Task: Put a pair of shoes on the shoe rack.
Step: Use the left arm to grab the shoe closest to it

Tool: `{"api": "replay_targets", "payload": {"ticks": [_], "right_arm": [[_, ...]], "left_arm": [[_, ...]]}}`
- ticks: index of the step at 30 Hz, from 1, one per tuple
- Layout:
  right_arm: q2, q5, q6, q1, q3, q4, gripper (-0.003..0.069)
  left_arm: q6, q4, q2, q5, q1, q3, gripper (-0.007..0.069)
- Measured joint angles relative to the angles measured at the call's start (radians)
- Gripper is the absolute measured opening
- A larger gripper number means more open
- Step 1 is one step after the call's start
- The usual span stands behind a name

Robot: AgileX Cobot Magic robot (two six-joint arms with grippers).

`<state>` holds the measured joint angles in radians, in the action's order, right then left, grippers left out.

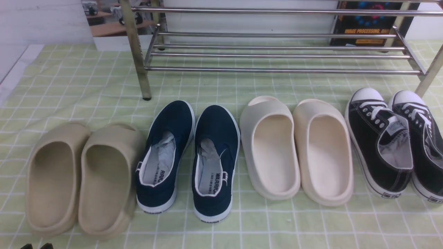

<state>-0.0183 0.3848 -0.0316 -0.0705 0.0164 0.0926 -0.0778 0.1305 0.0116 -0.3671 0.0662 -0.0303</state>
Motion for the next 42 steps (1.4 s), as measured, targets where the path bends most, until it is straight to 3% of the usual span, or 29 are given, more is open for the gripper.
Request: {"api": "replay_targets", "payload": {"ticks": [1,7,19,26,36,42], "right_arm": [[0.0,0.0,0.0,0.0,0.0,0.0,0.0239],[0.0,0.0,0.0,0.0,0.0,0.0,0.0239],[0.0,0.0,0.0,0.0,0.0,0.0,0.0239],[0.0,0.0,0.0,0.0,0.0,0.0,0.0239],[0.0,0.0,0.0,0.0,0.0,0.0,0.0239],[0.0,0.0,0.0,0.0,0.0,0.0,0.0239]], "left_arm": [[-0.057,0.128,0.0,0.035,0.0,0.0,0.0239],[-0.118,0.249,0.0,0.064,0.0,0.0,0.0239],[-0.187,0.36,0.0,0.094,0.0,0.0,0.0239],[-0.369,0.854,0.0,0.177,0.0,0.0,0.0239],[-0.337,0.927,0.0,0.27,0.0,0.0,0.0239],[-0.143,0.92,0.0,0.239,0.0,0.063,0.0239]]}}
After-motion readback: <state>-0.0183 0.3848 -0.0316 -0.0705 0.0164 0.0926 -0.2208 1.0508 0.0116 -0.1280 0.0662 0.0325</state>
